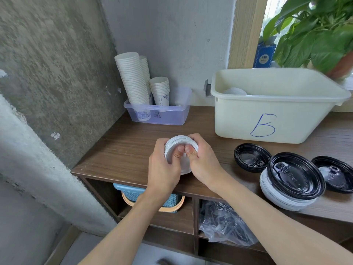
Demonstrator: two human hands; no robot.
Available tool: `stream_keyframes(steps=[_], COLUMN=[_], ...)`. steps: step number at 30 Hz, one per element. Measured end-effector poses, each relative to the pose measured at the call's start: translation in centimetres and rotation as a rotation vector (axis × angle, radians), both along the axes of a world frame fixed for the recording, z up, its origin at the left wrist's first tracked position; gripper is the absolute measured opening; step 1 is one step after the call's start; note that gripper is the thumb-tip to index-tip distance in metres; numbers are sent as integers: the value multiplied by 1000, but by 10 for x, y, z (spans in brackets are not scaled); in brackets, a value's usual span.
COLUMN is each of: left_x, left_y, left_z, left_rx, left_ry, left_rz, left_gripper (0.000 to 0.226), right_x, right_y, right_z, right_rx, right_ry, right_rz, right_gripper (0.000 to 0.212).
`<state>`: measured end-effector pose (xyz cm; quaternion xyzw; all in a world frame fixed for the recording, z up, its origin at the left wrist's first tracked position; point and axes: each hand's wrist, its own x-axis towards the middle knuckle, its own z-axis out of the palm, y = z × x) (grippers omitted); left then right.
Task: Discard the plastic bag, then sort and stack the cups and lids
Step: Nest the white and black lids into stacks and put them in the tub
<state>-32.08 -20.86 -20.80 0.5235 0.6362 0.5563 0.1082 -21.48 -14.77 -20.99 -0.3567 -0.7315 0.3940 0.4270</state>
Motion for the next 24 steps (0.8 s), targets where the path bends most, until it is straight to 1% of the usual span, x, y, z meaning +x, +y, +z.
stream_keyframes(steps=[2,4,7,8,10,12,14,16,17,20,23,24], left_x=[1,-1,-4,-4,-7,-10,-12,-12,-12,-10,-9,-8], left_y=[0,1,0,0,1,3,3,3,3,4,5,5], left_z=[1,2,4,5,6,7,6,7,7,6,5,4], left_rx=[0,6,36,39,19,-26,-47,-61,-67,-51,-41,-39], left_ry=[-15,-60,-131,-147,-170,-188,-175,-148,-149,-160,-148,-146], left_rz=[-4,3,37,35,4,-33,-71,-97,-105,-62,9,20], left_gripper=[27,27,23,23,20,17,23,33,33,23,24,24], right_x=[-1,-1,-1,-2,-2,-2,-2,0,0,0,0,0], right_y=[-1,-2,-4,-4,-3,-3,-3,-3,-3,-3,-2,-2], right_z=[0,1,3,2,1,0,0,0,0,0,2,1], right_rx=[-4,-40,-100,-106,-105,-93,-68,-59,-58,-78,-95,-98], right_ry=[18,47,53,41,37,61,58,33,27,24,9,0], right_rz=[-7,12,87,98,89,68,42,32,36,68,110,123], right_gripper=[13,15,32,35,32,22,15,12,12,16,30,32])
